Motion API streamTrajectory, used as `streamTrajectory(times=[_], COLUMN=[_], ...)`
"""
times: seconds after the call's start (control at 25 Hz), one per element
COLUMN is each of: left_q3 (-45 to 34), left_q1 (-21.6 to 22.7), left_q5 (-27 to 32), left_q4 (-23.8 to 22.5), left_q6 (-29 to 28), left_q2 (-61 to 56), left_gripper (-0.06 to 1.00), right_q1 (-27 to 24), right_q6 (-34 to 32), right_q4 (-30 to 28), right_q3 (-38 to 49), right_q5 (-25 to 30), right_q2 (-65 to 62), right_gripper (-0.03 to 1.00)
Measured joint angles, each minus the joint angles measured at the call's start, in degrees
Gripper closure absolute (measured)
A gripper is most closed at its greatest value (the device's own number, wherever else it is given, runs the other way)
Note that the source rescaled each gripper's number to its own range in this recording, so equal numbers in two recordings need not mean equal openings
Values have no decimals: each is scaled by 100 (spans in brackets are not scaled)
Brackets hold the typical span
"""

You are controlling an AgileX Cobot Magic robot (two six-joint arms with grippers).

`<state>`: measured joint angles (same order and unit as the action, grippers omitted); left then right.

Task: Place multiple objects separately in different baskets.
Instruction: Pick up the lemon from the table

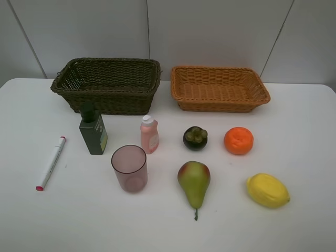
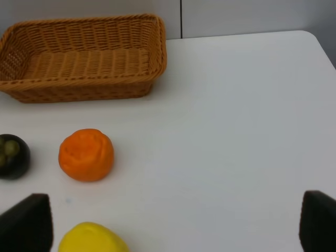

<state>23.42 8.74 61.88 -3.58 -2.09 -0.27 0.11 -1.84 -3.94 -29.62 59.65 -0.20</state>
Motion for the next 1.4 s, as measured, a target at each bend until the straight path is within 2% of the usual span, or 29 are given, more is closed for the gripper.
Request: streamTrajectory(times=[1.4], left_q3=[0], left_q1=[0], left_q5=[0], left_q4=[0], left_q6=[0], left_q2=[0], left_gripper=[-5], right_q1=[0], right_q6=[-4], right_q4=[0], right_q3=[0], right_q5=[0], right_q2=[0], right_gripper=[-3])
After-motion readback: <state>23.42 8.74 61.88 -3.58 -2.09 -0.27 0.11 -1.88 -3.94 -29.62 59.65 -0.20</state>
